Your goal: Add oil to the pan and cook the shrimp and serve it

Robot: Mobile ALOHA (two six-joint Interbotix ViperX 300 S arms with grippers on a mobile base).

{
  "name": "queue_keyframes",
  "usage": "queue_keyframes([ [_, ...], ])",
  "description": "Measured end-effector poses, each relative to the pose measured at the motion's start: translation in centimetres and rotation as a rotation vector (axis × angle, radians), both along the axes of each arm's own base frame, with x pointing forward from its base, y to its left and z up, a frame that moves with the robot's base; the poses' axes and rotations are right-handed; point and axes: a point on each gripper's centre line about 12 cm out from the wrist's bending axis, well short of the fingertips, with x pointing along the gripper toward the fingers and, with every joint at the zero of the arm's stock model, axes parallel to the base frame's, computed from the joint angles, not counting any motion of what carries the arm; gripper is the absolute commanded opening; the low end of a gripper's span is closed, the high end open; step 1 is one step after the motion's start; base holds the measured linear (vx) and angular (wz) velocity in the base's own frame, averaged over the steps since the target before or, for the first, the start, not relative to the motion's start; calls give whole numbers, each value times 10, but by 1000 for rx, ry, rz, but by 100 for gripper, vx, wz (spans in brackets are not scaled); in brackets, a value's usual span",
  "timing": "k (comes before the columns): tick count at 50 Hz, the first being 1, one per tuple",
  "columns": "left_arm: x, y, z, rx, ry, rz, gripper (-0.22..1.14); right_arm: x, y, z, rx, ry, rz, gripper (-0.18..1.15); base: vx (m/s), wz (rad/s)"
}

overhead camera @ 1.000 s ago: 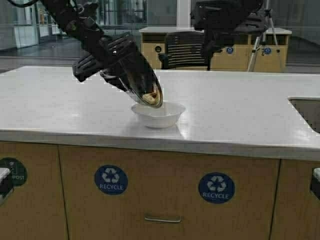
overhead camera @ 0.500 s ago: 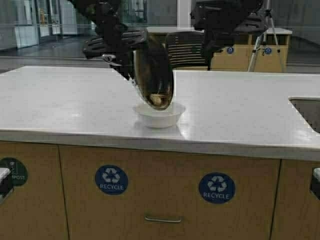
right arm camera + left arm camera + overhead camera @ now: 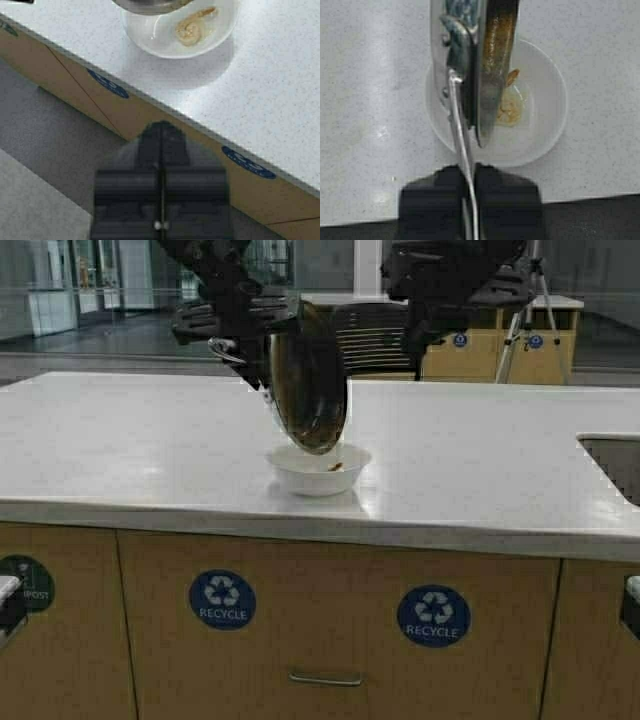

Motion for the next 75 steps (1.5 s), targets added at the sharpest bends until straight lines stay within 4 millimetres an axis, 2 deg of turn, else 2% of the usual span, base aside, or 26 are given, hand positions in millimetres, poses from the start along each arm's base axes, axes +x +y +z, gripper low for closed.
queue_keyframes([
  [18,-1,0,-1,-11,3,2,4,0,0,0,0,0,0,5,0,0],
  [27,-11,2,-14,-110,37,15,4,0,0,0,0,0,2,5,0,0],
  [31,-18,6,-22,-195,59,41,4,0,1,1,1,-1,2,5,0,0],
  [37,-25,22,-27,-332,62,108,4,0,0,0,0,0,0,5,0,0],
  [48,-27,60,-19,-549,-27,226,4,0,0,1,1,-1,0,5,0,0],
  [59,-33,62,-14,-717,-67,239,4,0,0,0,1,-1,1,5,0,0],
  [67,-38,77,-9,-968,-81,286,4,0,0,0,0,0,0,5,0,0],
  [75,-32,106,-17,-1237,-100,349,4,0,0,0,1,-1,1,5,0,0],
])
